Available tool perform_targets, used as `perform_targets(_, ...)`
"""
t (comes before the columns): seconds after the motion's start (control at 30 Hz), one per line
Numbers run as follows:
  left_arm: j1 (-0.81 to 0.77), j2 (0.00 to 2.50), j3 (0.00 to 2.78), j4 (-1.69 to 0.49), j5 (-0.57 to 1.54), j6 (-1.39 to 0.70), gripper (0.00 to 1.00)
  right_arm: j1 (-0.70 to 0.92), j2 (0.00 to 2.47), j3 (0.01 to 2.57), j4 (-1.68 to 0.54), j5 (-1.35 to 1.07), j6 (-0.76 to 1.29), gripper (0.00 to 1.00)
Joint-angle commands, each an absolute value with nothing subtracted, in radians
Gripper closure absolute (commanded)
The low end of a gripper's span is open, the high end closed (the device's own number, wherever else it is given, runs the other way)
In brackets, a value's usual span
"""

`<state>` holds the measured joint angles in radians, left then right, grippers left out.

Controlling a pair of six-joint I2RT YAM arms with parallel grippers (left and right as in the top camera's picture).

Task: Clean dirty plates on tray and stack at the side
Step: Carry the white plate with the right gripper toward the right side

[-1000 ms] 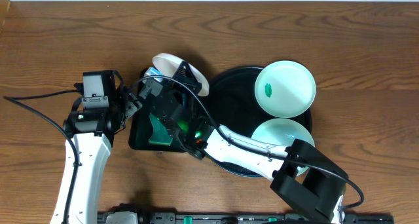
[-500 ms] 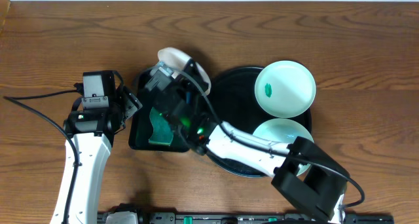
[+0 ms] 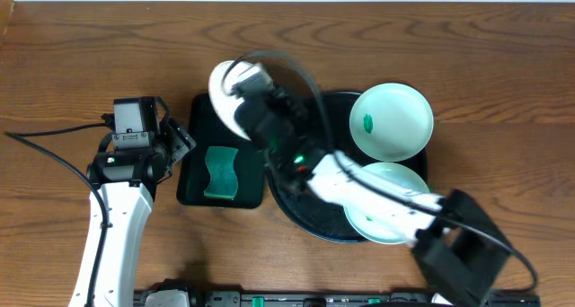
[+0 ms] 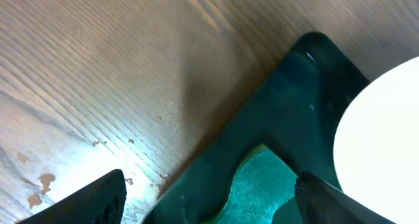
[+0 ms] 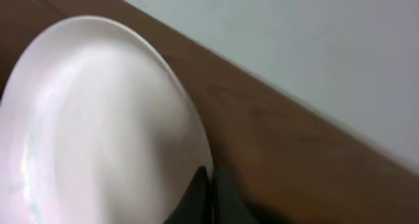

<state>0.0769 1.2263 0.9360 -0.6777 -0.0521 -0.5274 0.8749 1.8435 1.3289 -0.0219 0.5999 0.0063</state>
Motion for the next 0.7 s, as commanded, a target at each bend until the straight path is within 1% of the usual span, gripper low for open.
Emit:
perform_targets(0.0, 0.080, 1.223, 0.957, -0.681, -0.057, -0.536, 0.17, 0.754, 1.764, 1.346, -0.056, 0.154, 0.342, 0.99)
perform_targets(0.13, 0.080, 1.223, 0.957, -0.681, -0.057, -0.536, 0.17, 0.597, 1.734, 1.346, -0.115, -0.189, 0.554, 0.99)
perform_targets(0.27, 0.080, 1.223, 0.957, -0.681, -0.057, -0.536, 0.17, 0.446, 1.733, 1.346, -0.191, -0.412, 0.644, 0.99)
perform_targets(0.43, 0.080, 1.223, 0.957, -0.681, -0.057, -0.536, 0.17, 0.248, 1.733, 1.346, -0.350, -0.553, 0.661, 0.99)
perform_targets(0.67, 0.080, 1.223, 0.957, -0.681, -0.057, -0.536, 0.17, -0.008, 1.733, 1.346, -0.533, -0.559, 0.647, 0.99)
